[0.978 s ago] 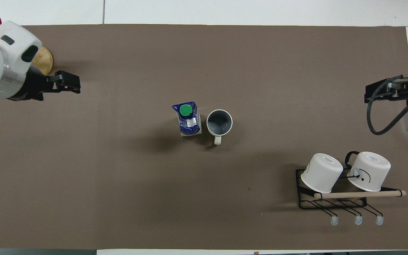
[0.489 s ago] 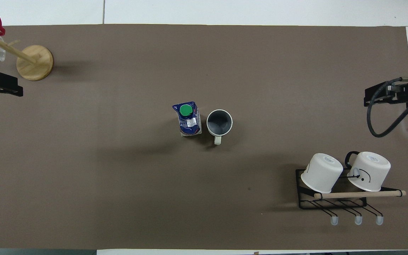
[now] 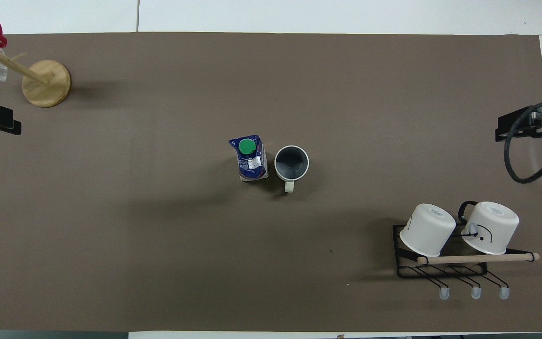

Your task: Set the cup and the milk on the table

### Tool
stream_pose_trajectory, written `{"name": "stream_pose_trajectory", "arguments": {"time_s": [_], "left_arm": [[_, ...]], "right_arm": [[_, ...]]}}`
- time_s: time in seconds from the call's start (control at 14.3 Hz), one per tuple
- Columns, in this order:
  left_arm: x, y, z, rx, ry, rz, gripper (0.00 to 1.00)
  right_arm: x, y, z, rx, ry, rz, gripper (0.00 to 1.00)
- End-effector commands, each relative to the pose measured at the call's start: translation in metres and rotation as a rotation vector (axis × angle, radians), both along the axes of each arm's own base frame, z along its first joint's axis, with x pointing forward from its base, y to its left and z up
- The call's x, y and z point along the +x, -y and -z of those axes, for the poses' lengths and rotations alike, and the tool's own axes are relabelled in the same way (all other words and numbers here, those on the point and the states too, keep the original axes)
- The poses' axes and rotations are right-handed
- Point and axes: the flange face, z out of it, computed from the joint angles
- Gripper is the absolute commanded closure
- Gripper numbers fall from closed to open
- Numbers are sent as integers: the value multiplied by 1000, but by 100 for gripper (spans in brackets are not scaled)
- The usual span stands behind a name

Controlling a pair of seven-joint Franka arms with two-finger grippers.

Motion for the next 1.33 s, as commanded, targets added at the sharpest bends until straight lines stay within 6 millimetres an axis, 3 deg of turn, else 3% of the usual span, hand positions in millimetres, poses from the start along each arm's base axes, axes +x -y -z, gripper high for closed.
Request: {"name": "stream_pose_trajectory", "arguments": {"time_s": [0.0,0.21,1.26], "left_arm": [[-6,-1,-2,-21,-13,17,0],[-17,3,0,-24,-31,23,0],[-18,3,0,-18,-23,60,0]], "right_arm": [[5,-1,2,21,-6,-17,0],[4,-3,3,21,-9,-21,0],[4,-4,3,21,-3,-19,0]]}}
